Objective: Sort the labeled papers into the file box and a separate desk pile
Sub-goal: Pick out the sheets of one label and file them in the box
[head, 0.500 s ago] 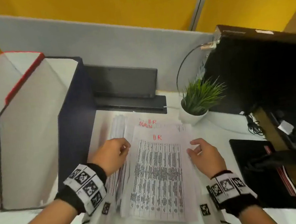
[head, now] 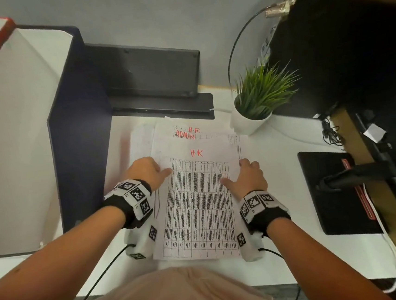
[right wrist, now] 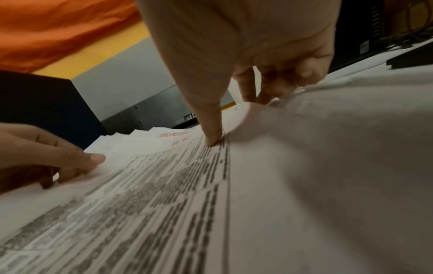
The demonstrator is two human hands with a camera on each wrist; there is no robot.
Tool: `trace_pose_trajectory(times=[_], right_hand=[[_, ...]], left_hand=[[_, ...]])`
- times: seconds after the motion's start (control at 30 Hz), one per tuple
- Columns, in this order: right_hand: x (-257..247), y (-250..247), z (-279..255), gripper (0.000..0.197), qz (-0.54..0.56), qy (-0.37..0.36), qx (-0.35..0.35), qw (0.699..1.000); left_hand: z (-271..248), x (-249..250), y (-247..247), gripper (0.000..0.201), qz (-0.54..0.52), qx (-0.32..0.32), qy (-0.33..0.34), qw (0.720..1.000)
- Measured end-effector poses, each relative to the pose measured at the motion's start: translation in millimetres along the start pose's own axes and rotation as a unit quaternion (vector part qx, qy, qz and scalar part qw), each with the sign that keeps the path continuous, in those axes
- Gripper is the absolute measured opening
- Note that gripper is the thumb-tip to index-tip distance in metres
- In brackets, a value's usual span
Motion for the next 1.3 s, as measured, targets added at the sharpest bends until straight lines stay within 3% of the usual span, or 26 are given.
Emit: trace_pose_trajectory(times=[0.1, 0.2, 0.27, 0.43, 0.5, 0.6, 0.63, 0.67, 0.73, 0.8, 0.87, 0.93, 1.0, 1.07, 1.2, 1.3], right_hand=[[-4, 4, 1, 0.081, -0.006, -0.015, 0.013, 1.000], [-5, 4, 3, 0.086, 0.030, -0.029, 0.037, 0.998], [-2, 3, 5, 0.089, 0.111, -0.042, 0.061, 0.991], [14, 4, 6, 0.104, 0.375, -0.015, 0.076, 0.924], [18, 5, 6, 0.088, 0.458, 0.004, 0.070, 0.886], [20, 1, 4, 0.032, 0.421, -0.020, 0.065, 0.905], [20, -1, 3, 0.023, 0.434, -0.026, 0.063, 0.898], [19, -2, 3, 0.028, 0.471, -0.029, 0.059, 0.879], [21, 2, 1, 0.047, 0.586, 0.004, 0.039, 0.810], [21, 5, 0, 0.056, 0.630, 0.017, 0.024, 0.776], [21, 8, -2, 0.057, 0.638, 0.024, 0.021, 0.770], [21, 11, -2, 0.056, 0.648, 0.045, 0.024, 0.760], [21, 14, -2, 0.045, 0.651, 0.059, 0.033, 0.756], [20, 15, -2, 0.039, 0.653, 0.072, 0.041, 0.753], [21, 19, 2, 0.053, 0.684, 0.099, 0.044, 0.722], [23, 20, 4, 0.057, 0.687, 0.106, 0.044, 0.718]], left_hand=[[0, 3, -3, 0.039, -0.045, 0.013, -0.001, 0.999], [-5, 8, -7, 0.022, -0.110, 0.058, 0.036, 0.992], [-10, 10, -9, 0.007, -0.140, 0.076, 0.078, 0.984], [-14, 0, -9, 0.013, -0.222, 0.061, 0.100, 0.968], [-14, -3, -8, 0.018, -0.250, 0.044, 0.098, 0.962], [-11, -5, -10, 0.029, -0.260, 0.027, 0.090, 0.961], [-9, -6, -11, 0.029, -0.254, 0.033, 0.072, 0.964], [-6, -8, -14, 0.026, -0.247, 0.048, 0.049, 0.966], [2, -10, -19, 0.018, -0.226, 0.074, 0.000, 0.971], [8, -8, -21, 0.027, -0.166, 0.062, -0.038, 0.983], [12, -5, -22, 0.031, -0.148, 0.036, -0.063, 0.986], [14, -1, -23, 0.023, -0.142, 0.034, -0.073, 0.987], [13, 3, -24, 0.010, -0.104, 0.048, -0.078, 0.990], [12, 6, -24, 0.014, -0.090, 0.051, -0.078, 0.992], [9, 12, -20, 0.015, -0.083, 0.068, -0.033, 0.994], [6, 12, -17, 0.013, -0.089, 0.060, -0.011, 0.994]])
Point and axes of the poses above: each hand's wrist, its own z-axis towards the middle knuckle, its own y-axis out of the palm, x = y × z, the point moved 5 cm from there along z, towards the middle knuckle, and after that the axes turned 7 degrees about -y, right-handed, at the moved point
